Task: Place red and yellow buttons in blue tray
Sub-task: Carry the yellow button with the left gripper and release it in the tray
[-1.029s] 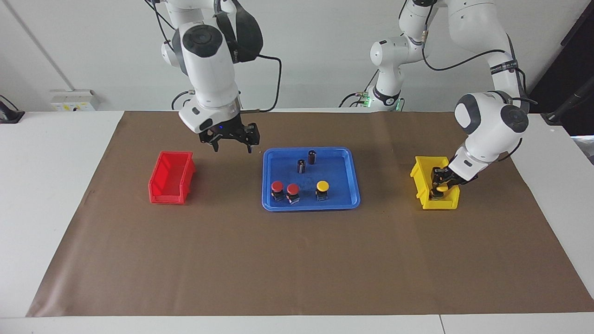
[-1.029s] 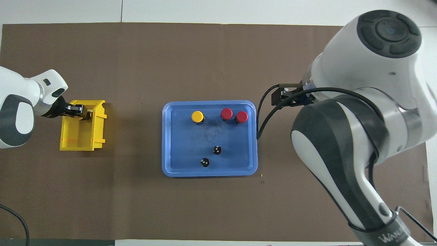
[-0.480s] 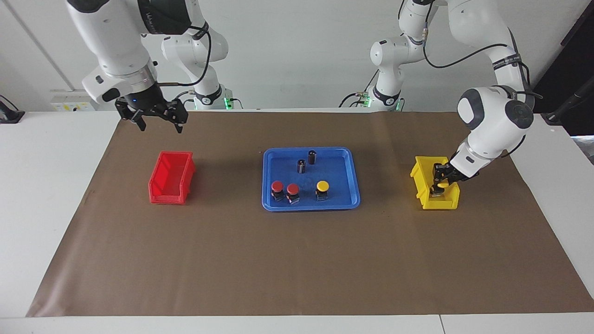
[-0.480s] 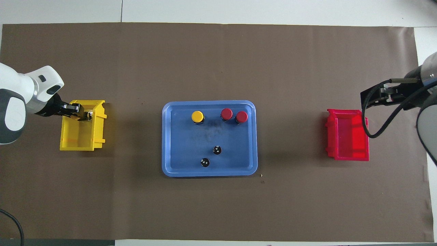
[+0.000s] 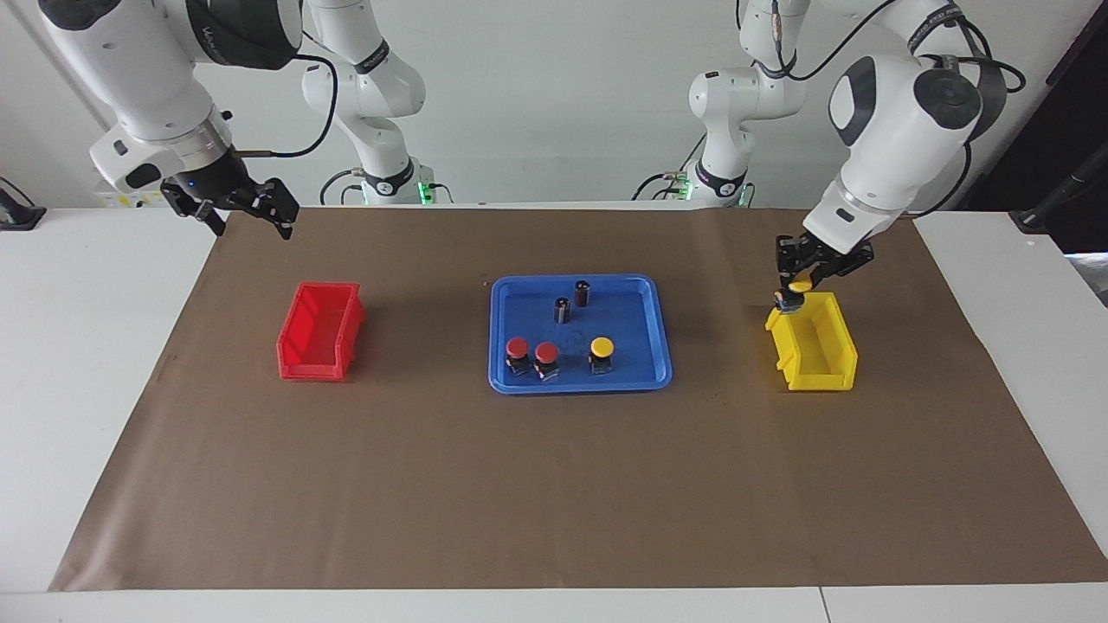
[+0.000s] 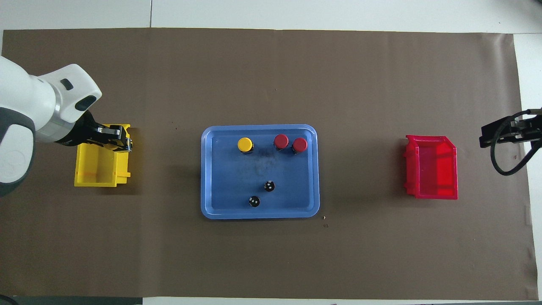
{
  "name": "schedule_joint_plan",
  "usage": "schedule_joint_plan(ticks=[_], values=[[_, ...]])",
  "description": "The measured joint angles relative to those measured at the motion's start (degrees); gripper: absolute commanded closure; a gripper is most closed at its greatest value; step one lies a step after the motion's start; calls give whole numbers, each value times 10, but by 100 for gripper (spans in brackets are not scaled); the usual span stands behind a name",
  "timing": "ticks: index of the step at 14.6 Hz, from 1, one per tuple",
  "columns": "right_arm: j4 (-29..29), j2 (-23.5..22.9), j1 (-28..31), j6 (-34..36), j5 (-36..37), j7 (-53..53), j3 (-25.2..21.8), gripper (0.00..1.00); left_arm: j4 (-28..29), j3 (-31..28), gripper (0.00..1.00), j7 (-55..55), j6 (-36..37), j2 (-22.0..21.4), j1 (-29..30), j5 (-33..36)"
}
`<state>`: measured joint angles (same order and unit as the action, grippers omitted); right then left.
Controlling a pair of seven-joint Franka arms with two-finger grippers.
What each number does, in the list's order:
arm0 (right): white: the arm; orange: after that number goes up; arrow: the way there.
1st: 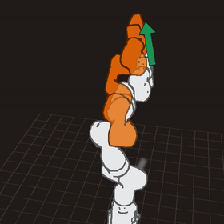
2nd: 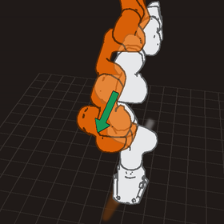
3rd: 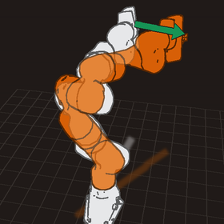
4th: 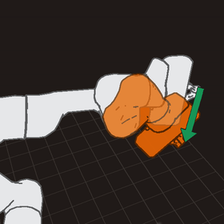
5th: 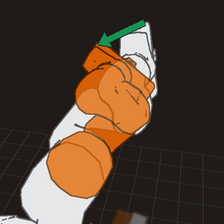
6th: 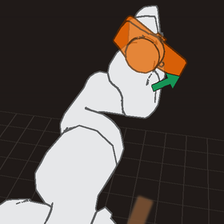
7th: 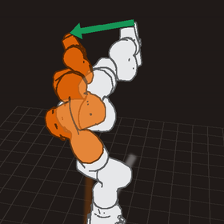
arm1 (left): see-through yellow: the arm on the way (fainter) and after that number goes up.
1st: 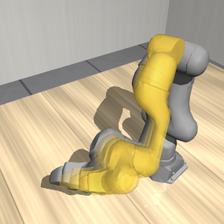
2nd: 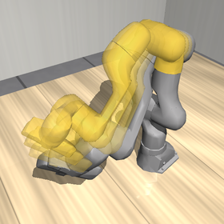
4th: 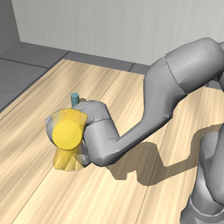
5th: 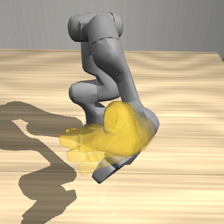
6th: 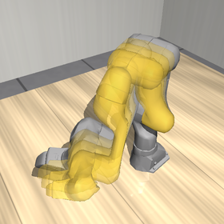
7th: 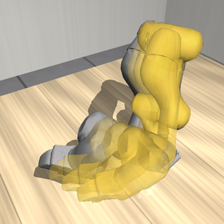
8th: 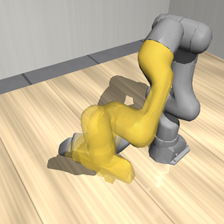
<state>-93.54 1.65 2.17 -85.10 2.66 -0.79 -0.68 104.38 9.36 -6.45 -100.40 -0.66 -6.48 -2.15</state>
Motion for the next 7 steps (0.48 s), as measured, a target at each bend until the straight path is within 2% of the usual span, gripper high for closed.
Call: schedule_joint_plan(ticks=[3, 7], values=[[-2, 0, 7, 0, 0, 0, 0, 0, 4, 5, 90, -103, -59, 28, -94, 0], [-3, 0, 8, 0, 0, 0, 0, 0, 7, 4, 90, -128, -148, 103, -120, 0]])
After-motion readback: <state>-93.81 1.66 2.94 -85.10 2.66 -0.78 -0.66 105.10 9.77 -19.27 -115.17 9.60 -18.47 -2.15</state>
